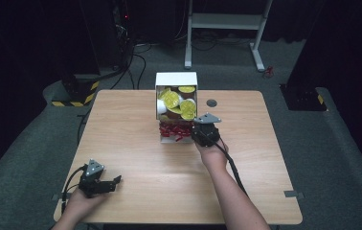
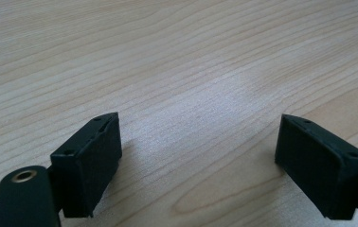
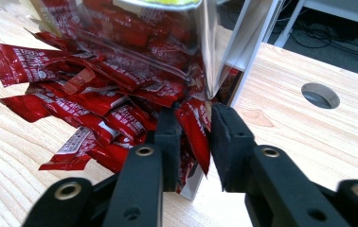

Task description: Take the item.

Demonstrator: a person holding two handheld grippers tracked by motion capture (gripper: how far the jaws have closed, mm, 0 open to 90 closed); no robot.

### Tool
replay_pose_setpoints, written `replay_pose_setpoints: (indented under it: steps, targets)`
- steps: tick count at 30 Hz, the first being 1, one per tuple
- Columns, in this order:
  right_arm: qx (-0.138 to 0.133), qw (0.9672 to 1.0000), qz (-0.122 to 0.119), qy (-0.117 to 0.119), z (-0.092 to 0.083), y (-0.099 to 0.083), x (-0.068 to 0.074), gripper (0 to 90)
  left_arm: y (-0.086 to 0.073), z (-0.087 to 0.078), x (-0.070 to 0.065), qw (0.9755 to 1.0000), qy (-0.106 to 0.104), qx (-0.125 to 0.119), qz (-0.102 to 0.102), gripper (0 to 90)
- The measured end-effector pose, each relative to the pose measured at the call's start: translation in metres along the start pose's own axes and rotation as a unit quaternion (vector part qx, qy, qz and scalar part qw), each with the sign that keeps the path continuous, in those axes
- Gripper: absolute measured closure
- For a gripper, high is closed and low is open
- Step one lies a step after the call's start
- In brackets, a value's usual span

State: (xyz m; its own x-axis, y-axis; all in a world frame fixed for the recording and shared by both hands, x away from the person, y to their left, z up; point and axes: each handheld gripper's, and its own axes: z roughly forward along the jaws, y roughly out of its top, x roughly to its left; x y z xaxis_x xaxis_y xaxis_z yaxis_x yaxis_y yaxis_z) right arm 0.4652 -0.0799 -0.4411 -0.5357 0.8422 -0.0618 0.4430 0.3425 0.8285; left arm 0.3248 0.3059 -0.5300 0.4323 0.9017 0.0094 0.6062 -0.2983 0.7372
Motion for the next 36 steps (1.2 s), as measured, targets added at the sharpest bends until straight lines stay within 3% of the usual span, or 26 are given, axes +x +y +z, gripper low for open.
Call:
replay_pose_setpoints:
  steps: [5,15,19,36]
  targets:
    - [-0.001,1.0000,-0.005,-0.001,0.000,0.000,0.002,81.2,0.000,0.000,0.000,1.0000,0.000,0.000,0.000,15.8]
    - [0.002,0.9999,-0.013,-0.005,-0.001,0.000,0.004,86.3,0.000,0.000,0.000,1.0000,0.000,0.000,0.000,15.9]
    - [0.002,0.9998,-0.019,-0.007,-0.001,0.000,0.004,86.8,0.000,0.000,0.000,1.0000,0.000,0.000,0.000,15.9]
    - [-0.003,1.0000,-0.006,-0.001,-0.010,-0.003,0.003,86.9,0.000,0.000,0.000,1.0000,-0.001,0.000,0.001,15.9]
